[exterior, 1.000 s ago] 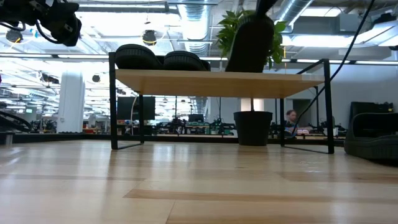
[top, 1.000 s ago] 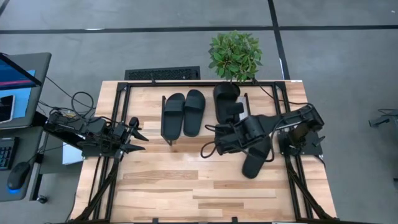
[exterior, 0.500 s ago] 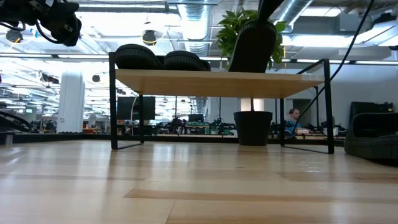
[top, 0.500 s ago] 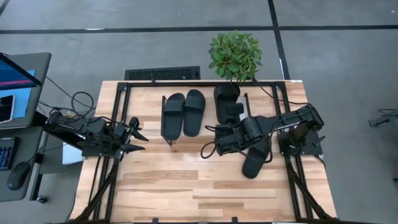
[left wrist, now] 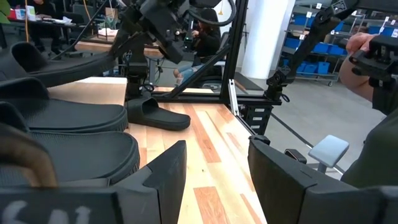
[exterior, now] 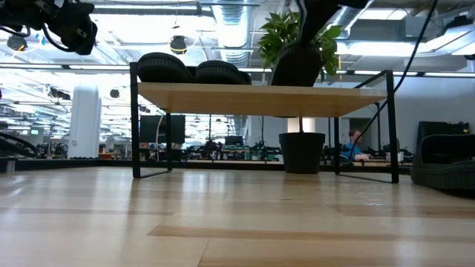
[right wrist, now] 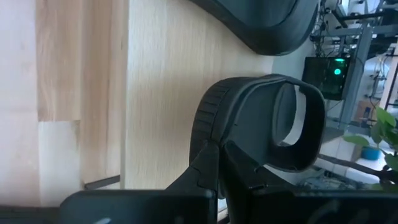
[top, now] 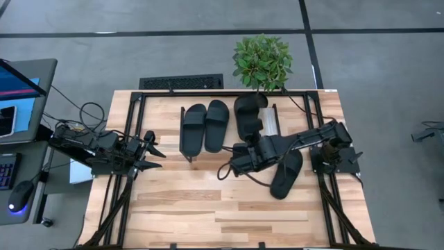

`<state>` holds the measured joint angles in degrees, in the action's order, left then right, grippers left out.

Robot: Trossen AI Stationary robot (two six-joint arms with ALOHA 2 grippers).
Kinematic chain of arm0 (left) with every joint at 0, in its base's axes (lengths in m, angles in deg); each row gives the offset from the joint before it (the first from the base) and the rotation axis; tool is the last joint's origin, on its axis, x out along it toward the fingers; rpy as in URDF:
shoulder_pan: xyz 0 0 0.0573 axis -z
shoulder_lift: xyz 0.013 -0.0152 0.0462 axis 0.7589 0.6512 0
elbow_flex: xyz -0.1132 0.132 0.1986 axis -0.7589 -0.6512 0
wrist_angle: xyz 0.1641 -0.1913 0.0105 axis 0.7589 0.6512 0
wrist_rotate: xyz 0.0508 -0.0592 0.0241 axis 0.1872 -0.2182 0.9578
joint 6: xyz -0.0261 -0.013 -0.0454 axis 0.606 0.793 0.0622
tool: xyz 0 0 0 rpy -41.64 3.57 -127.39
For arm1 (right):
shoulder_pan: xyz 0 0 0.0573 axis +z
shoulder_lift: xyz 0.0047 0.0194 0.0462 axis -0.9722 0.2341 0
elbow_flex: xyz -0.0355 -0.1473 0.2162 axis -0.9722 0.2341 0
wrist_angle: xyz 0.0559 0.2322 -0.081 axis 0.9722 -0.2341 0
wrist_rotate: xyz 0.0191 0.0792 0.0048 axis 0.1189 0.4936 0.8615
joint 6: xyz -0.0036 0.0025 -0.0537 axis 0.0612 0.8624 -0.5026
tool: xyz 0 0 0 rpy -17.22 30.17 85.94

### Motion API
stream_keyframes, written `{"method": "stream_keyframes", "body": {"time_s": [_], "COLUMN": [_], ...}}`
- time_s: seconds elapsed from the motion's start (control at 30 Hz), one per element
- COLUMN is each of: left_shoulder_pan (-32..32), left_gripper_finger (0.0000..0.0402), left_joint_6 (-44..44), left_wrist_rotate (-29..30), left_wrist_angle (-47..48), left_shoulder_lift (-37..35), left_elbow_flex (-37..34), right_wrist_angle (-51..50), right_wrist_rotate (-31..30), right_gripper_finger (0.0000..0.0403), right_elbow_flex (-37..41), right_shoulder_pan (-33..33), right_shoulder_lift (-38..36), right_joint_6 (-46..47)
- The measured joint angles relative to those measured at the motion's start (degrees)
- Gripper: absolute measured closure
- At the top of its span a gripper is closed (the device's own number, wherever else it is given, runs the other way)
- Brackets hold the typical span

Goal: Pick and place slides into the shelf
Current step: Put the black slide on the shelf

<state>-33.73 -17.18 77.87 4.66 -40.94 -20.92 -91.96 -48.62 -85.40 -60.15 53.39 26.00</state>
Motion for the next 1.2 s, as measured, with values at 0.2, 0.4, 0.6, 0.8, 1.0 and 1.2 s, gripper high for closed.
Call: {"method": "stream_keyframes", "body": {"time_s": [0.2,0.4,0.6,0.8,1.0,1.2], "left_shoulder_pan": [0.0,0.0,0.0,0.0,0.0,0.0], "left_gripper_finger": [0.0242,0.0242,0.0242,0.0242,0.0242,0.0242], "left_joint_6": [-0.02,-0.04,-0.08,-0.83,-0.87,-0.87], "left_wrist_rotate": [0.0,0.0,0.0,0.04,0.33,0.33], "left_wrist_angle": [0.0,-0.01,-0.02,-0.02,-0.02,-0.03], "left_shoulder_lift": [0.02,0.01,0.0,0.0,0.02,0.0], "left_elbow_flex": [0.0,0.0,0.0,0.0,0.0,0.0], "right_wrist_angle": [-0.03,-0.02,-0.02,-0.04,0.1,0.55], "right_wrist_rotate": [-0.79,-1.05,-1.5,-1.69,-1.67,-1.67], "right_gripper_finger": [0.0403,0.0403,0.0403,0.0403,0.0403,0.0403], "right_elbow_flex": [-0.02,-0.07,-0.04,-0.04,-0.04,-0.04], "right_shoulder_pan": [0.01,0.03,0.05,0.04,0.19,0.6], "right_shoulder_lift": [-0.02,0.71,0.7,0.7,0.7,0.7], "right_joint_6": [-0.57,-0.58,-0.98,-0.99,-1.0,-1.02]}}
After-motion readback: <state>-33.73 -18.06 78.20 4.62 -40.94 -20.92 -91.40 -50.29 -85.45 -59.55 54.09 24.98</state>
